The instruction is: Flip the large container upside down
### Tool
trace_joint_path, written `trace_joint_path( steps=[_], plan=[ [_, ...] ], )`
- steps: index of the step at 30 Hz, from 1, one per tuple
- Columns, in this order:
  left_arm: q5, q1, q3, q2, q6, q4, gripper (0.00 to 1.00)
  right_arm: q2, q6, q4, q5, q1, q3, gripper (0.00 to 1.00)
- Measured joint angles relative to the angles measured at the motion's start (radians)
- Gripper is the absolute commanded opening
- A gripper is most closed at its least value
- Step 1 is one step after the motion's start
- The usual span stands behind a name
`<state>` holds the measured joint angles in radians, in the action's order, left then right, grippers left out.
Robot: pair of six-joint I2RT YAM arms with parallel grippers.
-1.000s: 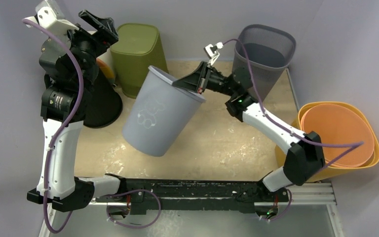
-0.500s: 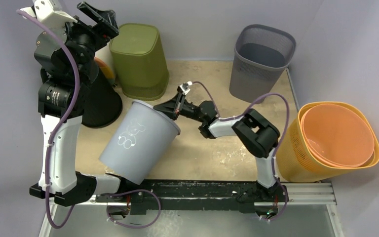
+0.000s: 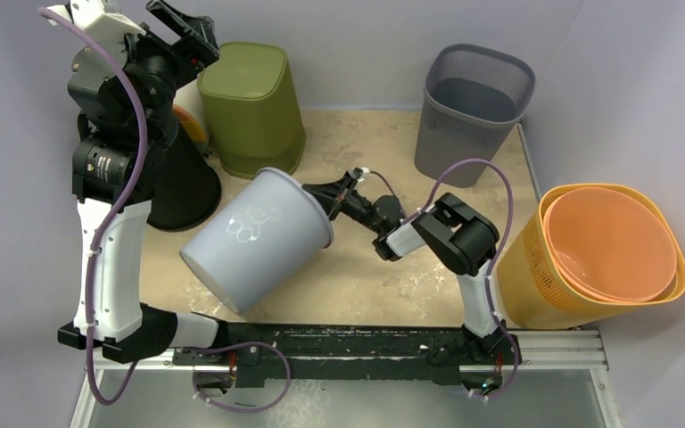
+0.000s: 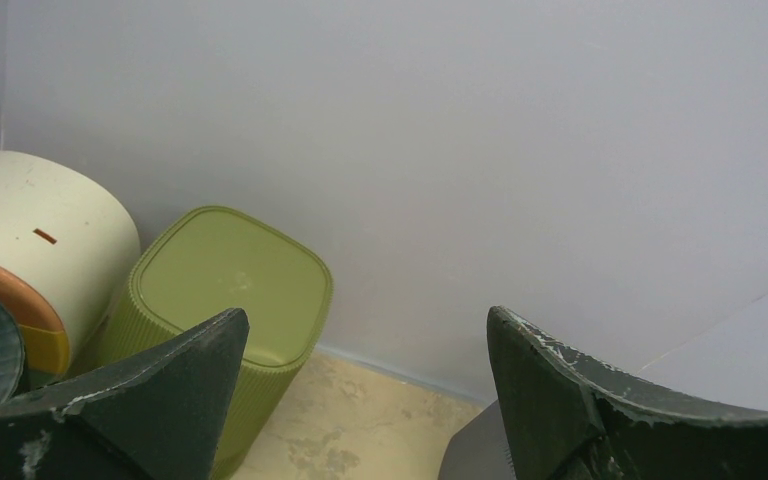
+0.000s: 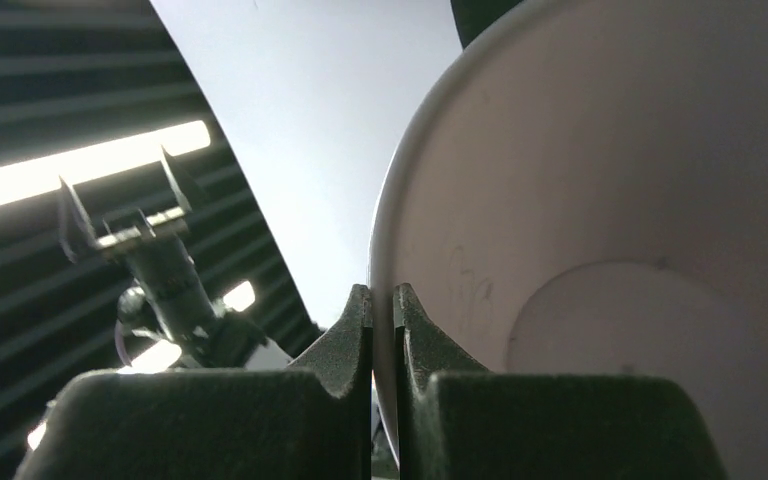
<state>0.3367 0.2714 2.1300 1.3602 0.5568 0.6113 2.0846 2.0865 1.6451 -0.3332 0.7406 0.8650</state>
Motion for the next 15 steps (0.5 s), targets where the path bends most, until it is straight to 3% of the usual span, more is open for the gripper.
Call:
trace_joint_path(
  steps=[6, 9, 15],
  plan=[
    [0.005, 0.000, 0.019, 0.005, -0.003, 0.015, 0.86, 0.026, 0.021, 0.000, -0.027, -0.187, -0.046, 0.00],
    [0.012, 0.000, 0.029, 0.006, -0.010, 0.023, 0.86, 0.119, -0.005, -0.016, -0.082, -0.271, -0.109, 0.00],
    [0.017, 0.000, 0.029, 0.006, -0.018, 0.048, 0.86, 0.176, -0.105, -0.002, -0.175, -0.282, -0.130, 0.00]
  ],
)
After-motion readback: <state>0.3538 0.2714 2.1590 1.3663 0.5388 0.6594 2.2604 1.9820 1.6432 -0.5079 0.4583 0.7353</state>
